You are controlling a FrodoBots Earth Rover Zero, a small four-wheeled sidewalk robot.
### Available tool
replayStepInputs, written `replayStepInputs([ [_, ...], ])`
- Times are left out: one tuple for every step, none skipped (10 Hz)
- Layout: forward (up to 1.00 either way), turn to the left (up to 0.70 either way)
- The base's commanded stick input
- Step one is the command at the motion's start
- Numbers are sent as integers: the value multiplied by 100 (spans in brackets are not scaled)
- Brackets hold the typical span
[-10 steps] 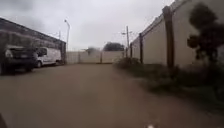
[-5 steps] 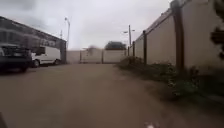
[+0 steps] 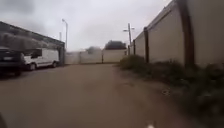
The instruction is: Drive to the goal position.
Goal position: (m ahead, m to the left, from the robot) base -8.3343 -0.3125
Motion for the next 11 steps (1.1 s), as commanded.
replayStepInputs([
  [81, 0],
  [29, 0],
  [0, 11],
  [0, 36],
  [0, 45],
  [0, 45],
  [0, 45],
  [0, 45],
  [0, 45],
  [0, 45],
  [0, 45],
])
